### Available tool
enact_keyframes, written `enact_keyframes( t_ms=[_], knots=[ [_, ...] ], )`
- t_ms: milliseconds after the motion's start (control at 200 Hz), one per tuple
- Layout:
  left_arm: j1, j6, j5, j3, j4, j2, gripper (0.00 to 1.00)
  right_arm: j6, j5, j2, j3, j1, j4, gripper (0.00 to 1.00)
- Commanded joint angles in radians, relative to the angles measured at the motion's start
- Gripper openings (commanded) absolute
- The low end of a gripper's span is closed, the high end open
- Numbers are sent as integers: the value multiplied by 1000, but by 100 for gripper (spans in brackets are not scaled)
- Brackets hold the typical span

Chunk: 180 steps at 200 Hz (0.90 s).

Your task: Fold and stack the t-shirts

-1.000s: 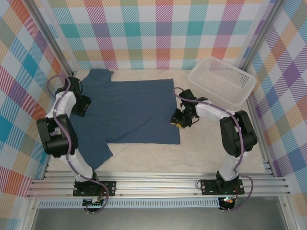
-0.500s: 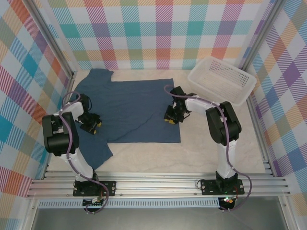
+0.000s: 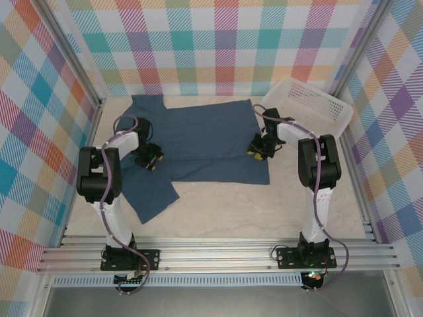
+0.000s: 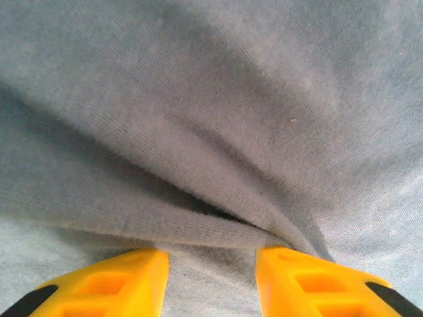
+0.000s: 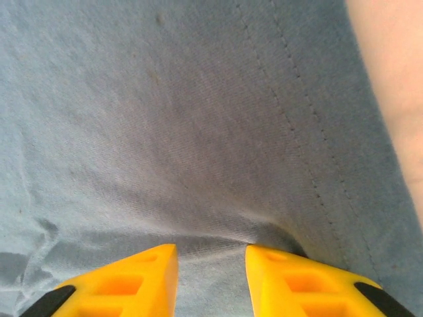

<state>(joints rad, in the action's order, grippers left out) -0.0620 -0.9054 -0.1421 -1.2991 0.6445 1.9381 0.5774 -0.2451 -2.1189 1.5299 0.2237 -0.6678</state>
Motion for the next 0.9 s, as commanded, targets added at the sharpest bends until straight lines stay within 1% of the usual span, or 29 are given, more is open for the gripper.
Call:
enact_keyframes(
  t_ms=[0, 105, 145, 205, 275, 410, 465, 550, 650, 895],
  knots=[
    [-28, -6, 27, -20, 55, -18, 45, -96, 51, -32, 27, -7, -88, 35],
    [-55, 38, 167, -47, 199, -158, 53, -97, 52, 57, 12, -5, -89, 38],
    [-59, 34, 217, -21, 248, -231, 54, -86, 57, 101, -6, -4, -85, 39],
    [-61, 20, 248, 54, 294, -346, 56, -61, 64, 170, -45, -4, -73, 40],
    [-75, 6, 239, 170, 345, -467, 55, -23, 55, 245, -105, -4, -52, 41],
    [-133, -37, 172, 442, 405, -679, 53, 49, -21, 363, -264, -3, 17, 43],
    [-140, -67, 159, 548, 428, -764, 53, 70, -48, 404, -327, -3, 42, 43],
    [-141, -94, 113, 671, 399, -881, 53, 85, -89, 459, -414, -3, 68, 44],
    [-140, -110, 50, 755, 324, -938, 54, 79, -110, 504, -482, -3, 75, 44],
    [-142, -113, 54, 797, 218, -927, 53, 65, -118, 527, -543, -3, 77, 44]
  ],
)
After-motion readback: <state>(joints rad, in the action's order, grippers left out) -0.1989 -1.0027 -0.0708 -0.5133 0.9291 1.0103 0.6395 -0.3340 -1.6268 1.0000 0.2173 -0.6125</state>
